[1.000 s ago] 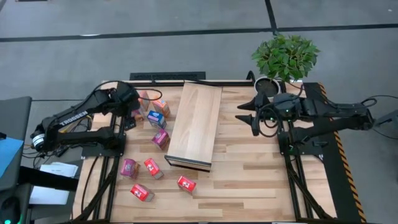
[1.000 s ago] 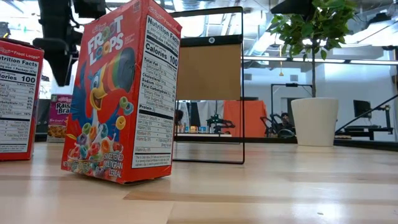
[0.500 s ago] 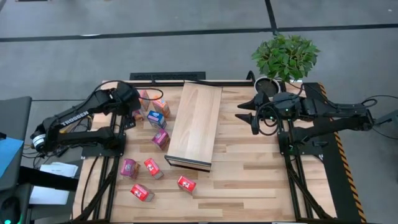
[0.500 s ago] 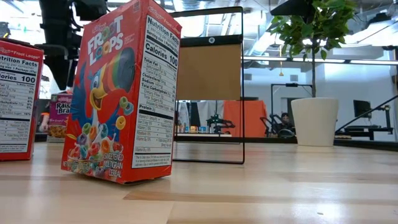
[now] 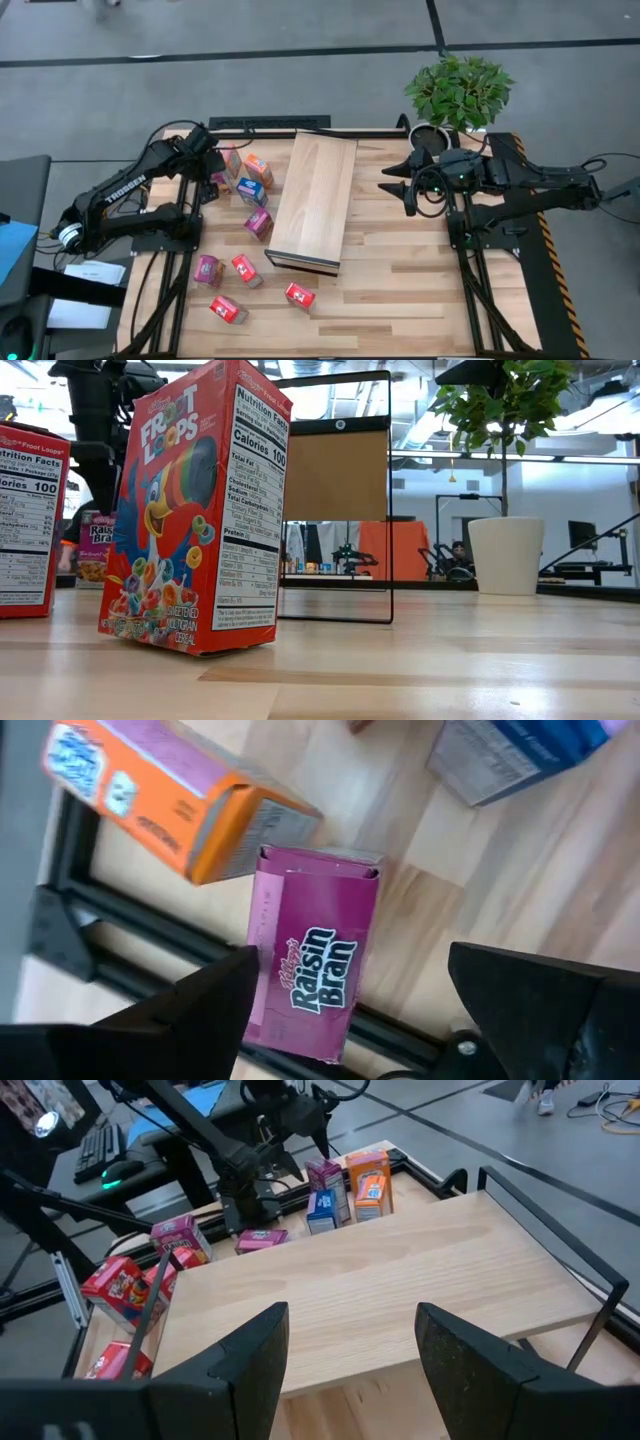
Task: Stack cereal on shelf
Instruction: Put the top purple cereal box on the shelf
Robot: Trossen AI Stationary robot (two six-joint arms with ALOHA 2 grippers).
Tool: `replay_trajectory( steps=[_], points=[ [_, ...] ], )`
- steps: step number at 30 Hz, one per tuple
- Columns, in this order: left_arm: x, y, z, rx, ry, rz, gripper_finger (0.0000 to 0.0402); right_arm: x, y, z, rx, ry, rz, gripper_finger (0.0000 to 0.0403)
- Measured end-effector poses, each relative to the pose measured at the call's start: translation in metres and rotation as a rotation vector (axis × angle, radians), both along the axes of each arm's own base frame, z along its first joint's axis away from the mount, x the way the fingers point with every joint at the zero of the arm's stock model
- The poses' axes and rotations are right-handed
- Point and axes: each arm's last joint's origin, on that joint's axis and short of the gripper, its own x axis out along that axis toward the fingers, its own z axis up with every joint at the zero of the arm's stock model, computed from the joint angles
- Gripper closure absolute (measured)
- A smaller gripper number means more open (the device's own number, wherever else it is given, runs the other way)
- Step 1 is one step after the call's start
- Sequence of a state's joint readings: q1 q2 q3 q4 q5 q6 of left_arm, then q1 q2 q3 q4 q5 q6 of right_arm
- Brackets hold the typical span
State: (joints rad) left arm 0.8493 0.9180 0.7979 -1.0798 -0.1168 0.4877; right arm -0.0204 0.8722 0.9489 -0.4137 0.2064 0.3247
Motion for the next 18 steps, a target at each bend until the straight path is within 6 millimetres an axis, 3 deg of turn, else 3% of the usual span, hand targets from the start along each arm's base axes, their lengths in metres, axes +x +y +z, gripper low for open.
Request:
replay_trajectory(
  steps=[9,18],
  points=[
    [-0.0042,0.0034,0.0,0.007,0.024,-0.047,0.0128,0.0,0.0,0.0,-0.001,0.0,0.0,0.0158],
    [-0.0029,0.0067,0.0012,0.057,0.024,-0.022,0.01,0.0,0.0,-0.0001,-0.001,0.001,0.0,0.0158]
  ],
)
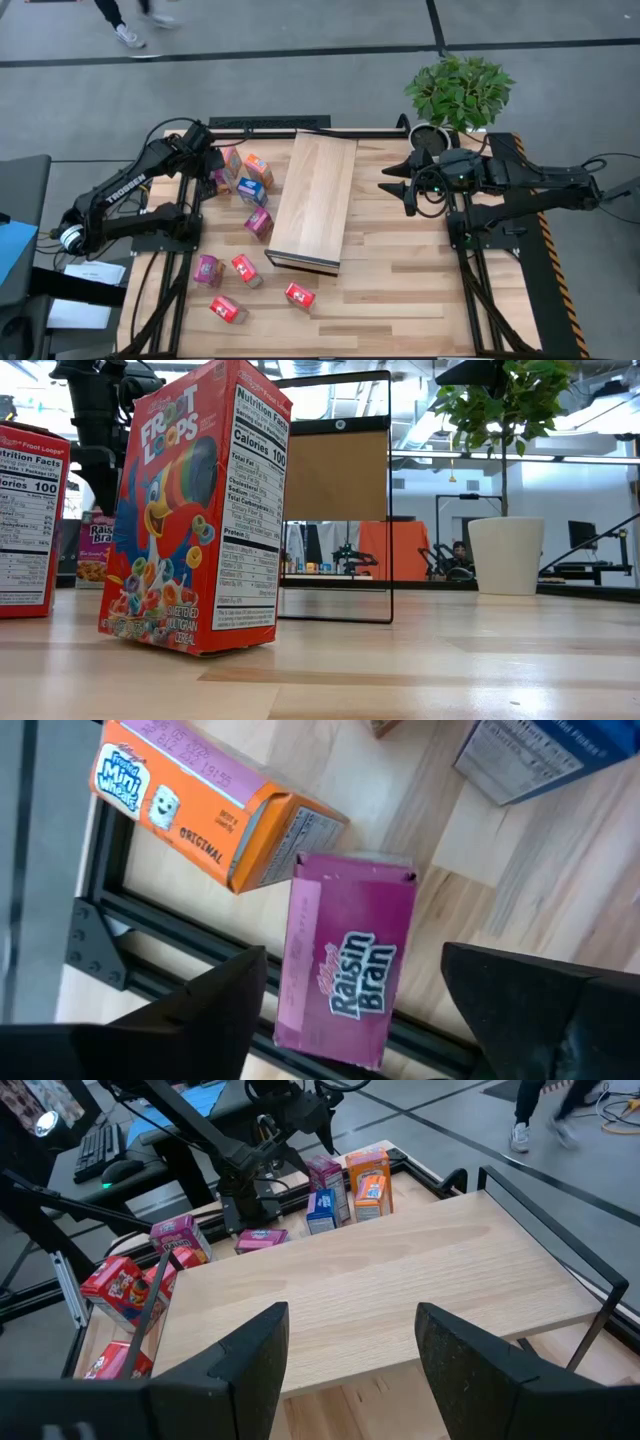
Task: Stack cereal on shelf
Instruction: Put the top purple cereal box on the shelf
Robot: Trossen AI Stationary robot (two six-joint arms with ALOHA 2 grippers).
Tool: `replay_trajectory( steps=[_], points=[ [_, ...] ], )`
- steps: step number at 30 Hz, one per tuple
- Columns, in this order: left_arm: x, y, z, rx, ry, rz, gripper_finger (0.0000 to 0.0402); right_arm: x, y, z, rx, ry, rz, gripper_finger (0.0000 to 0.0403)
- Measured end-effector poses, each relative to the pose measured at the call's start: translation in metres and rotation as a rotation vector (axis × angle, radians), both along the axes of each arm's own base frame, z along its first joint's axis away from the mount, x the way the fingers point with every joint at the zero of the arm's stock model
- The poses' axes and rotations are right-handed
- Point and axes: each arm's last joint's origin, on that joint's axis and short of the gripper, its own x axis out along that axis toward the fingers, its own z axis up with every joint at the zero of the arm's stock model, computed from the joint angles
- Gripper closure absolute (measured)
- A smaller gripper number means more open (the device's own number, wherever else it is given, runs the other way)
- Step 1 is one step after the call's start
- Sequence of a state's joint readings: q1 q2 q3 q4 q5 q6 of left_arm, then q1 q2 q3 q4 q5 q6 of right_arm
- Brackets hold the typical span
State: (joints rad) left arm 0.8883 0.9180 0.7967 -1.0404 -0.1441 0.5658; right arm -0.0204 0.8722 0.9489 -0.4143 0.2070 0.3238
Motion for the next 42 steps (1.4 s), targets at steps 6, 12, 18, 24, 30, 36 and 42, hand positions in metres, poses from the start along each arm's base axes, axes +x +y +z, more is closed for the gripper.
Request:
replay_trajectory(
  steps=[6,12,18,24,30,36,42],
  points=[
    [-0.001,0.001,0.0,0.017,0.031,-0.019,0.0065,0.0,0.0,0.0,0.0,0.0,0.0,0.0158],
    [0.0,-0.001,-0.007,-0.021,0.006,-0.057,0.0069,0.0,0.0,0.0,0.006,-0.001,-0.002,0.0158],
    [-0.005,-0.005,-0.031,-0.075,0.071,-0.021,0.0081,0.0,0.0,0.0,0.008,-0.002,-0.003,0.0158],
    [-0.005,-0.005,-0.028,-0.073,0.059,0.003,0.0102,0.0,0.0,0.0,0.008,-0.002,-0.004,0.0158],
    [-0.002,-0.002,-0.019,-0.044,0.009,0.044,0.0127,0.0,0.0,0.0,0.017,-0.004,-0.008,0.0158],
    [-0.002,-0.002,-0.02,-0.047,0.009,0.057,0.0141,0.0,0.0,0.0,0.017,-0.003,-0.008,0.0158],
    [-0.003,-0.002,-0.02,-0.04,0.007,0.114,0.0167,0.0,0.0,0.0,0.016,-0.002,-0.009,0.0158]
  ],
)
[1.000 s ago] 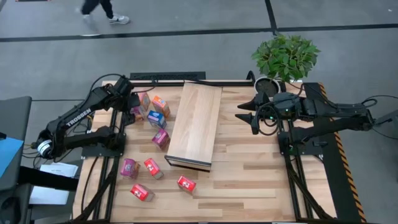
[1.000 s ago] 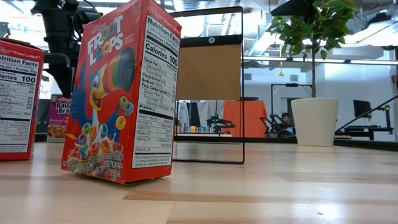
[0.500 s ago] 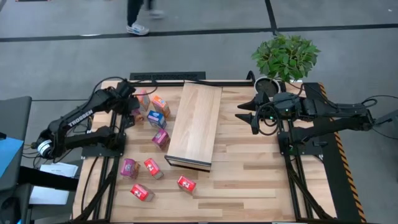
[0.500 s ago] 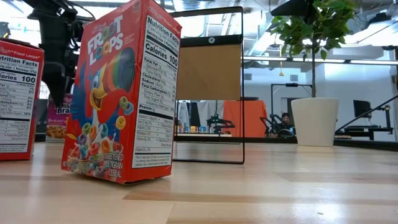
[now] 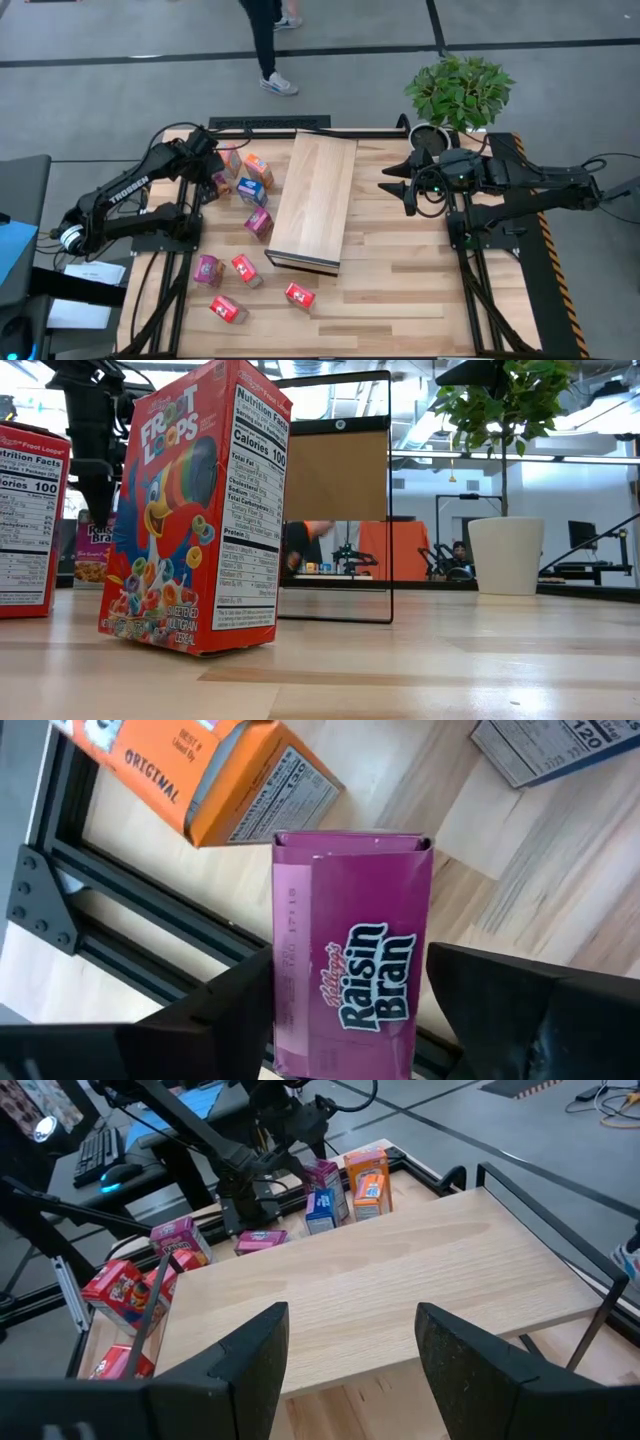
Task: Stack cereal on shelf
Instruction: Put the top purple cereal box on the shelf
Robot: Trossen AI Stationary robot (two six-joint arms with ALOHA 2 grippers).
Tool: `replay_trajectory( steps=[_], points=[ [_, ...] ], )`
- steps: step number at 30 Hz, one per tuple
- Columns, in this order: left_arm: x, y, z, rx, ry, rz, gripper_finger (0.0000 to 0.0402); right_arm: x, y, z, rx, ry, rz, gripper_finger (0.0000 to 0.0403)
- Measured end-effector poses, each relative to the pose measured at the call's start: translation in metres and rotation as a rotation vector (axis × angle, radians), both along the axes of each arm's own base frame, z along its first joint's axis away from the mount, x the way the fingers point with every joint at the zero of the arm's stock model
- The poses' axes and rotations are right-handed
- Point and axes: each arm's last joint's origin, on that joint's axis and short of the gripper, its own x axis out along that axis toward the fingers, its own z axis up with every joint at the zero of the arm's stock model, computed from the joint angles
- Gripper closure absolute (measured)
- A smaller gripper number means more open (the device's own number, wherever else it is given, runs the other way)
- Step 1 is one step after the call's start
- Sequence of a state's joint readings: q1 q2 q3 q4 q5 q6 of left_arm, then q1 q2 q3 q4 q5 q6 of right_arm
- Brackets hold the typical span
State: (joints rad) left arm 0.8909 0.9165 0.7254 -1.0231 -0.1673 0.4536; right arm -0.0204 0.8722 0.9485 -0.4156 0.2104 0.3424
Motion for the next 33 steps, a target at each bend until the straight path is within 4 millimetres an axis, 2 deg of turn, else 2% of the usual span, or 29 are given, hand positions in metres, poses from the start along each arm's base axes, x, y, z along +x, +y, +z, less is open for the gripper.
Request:
replay_trajectory(
  steps=[11,21,28,33],
  points=[
    [-0.001,-0.001,-0.001,-0.024,-0.025,0.08,0.0224,0.0,0.0,0.0,0.0,0.004,-0.001,0.0158],
    [0.0,-0.003,0.0,-0.05,-0.066,0.13,0.0232,0.0,0.0,0.0,-0.001,0.004,0.0,0.0158],
    [0.003,-0.002,0.028,-0.004,-0.104,0.132,0.0232,0.0,0.0,0.0,-0.001,0.004,0.0,0.0158],
    [0.001,-0.004,0.061,0.018,-0.169,0.171,0.0232,0.0,0.0,-0.001,-0.002,0.012,0.001,0.0158]
  ],
)
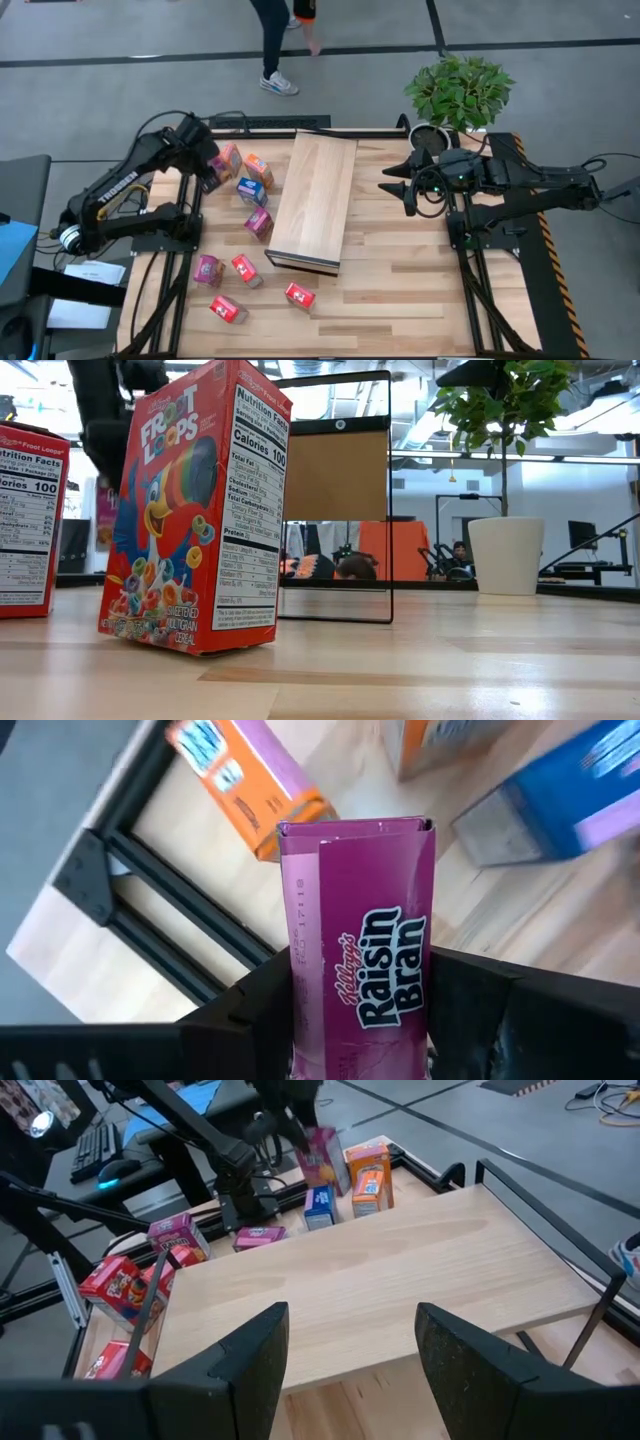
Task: Stack cereal on shelf
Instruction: Put the top purple cereal box on the shelf
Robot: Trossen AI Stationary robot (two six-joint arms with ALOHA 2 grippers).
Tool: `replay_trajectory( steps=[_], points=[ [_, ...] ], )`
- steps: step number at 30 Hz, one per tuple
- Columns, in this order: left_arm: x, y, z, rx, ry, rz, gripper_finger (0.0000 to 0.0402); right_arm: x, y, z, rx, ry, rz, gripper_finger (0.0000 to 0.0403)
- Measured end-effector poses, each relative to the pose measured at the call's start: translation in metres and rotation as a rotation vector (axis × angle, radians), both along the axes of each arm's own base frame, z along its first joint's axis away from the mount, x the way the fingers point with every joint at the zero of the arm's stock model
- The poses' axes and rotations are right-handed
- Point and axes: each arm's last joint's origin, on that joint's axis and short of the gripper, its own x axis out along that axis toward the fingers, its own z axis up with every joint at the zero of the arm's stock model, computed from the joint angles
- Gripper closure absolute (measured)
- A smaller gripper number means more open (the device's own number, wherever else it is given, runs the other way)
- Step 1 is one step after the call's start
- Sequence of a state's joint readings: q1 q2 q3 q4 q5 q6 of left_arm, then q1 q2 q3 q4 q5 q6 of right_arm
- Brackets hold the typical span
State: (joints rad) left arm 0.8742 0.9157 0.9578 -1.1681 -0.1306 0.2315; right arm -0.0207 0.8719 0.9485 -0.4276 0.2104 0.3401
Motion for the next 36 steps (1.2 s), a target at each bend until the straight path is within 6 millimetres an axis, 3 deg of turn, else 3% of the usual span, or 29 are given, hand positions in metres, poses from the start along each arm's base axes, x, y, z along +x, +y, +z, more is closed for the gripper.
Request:
replay_trajectory(
  steps=[7,13,18,24,29,36],
  points=[
    [-0.008,-0.011,0.058,0.044,-0.13,0.067,0.0232,0.0,0.0,-0.001,0.001,0.015,-0.001,0.0158],
    [-0.007,-0.018,0.106,0.074,-0.449,0.116,0.0232,-0.001,0.0,-0.002,0.002,0.018,-0.001,0.0158],
    [0.004,-0.015,0.133,0.126,-0.621,0.121,0.0232,-0.002,0.0,-0.006,0.042,0.058,-0.014,0.0158],
    [0.045,-0.005,0.154,0.041,-0.694,0.039,0.0232,-0.006,0.0,-0.013,0.088,0.126,-0.035,0.0158],
    [0.096,0.002,0.167,0.033,-0.692,-0.038,0.0232,-0.007,0.0,-0.015,0.121,0.146,-0.052,0.0158],
    [0.166,0.015,0.167,0.084,-0.626,-0.045,0.0232,-0.008,0.0,-0.016,0.143,0.154,-0.063,0.0158]
  ],
)
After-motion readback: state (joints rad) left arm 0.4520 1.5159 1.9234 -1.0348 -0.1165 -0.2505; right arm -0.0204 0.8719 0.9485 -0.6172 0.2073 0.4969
